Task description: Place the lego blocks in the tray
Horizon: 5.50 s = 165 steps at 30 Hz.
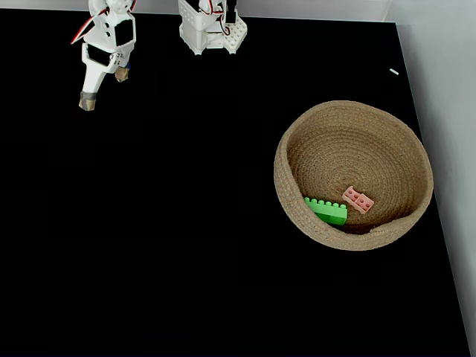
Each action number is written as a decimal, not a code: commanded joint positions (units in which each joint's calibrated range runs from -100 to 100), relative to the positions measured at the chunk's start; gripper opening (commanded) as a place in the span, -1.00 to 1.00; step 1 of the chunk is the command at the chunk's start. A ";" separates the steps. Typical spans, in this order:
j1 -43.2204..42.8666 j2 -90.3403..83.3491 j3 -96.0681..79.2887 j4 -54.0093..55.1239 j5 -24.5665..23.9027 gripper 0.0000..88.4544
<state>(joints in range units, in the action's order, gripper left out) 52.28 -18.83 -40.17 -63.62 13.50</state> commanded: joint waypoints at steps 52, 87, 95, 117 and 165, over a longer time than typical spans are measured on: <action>20.51 -13.84 -24.17 12.93 8.89 -0.99; -59.62 -11.52 17.32 9.19 -21.68 -1.00; -68.93 -8.08 16.87 16.60 -25.25 -1.00; -77.26 -6.54 1.18 39.92 -25.59 -0.42; -44.70 -72.40 -55.55 18.10 -8.45 -1.00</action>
<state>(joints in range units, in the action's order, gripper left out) 8.31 -87.36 -94.34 -47.30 4.52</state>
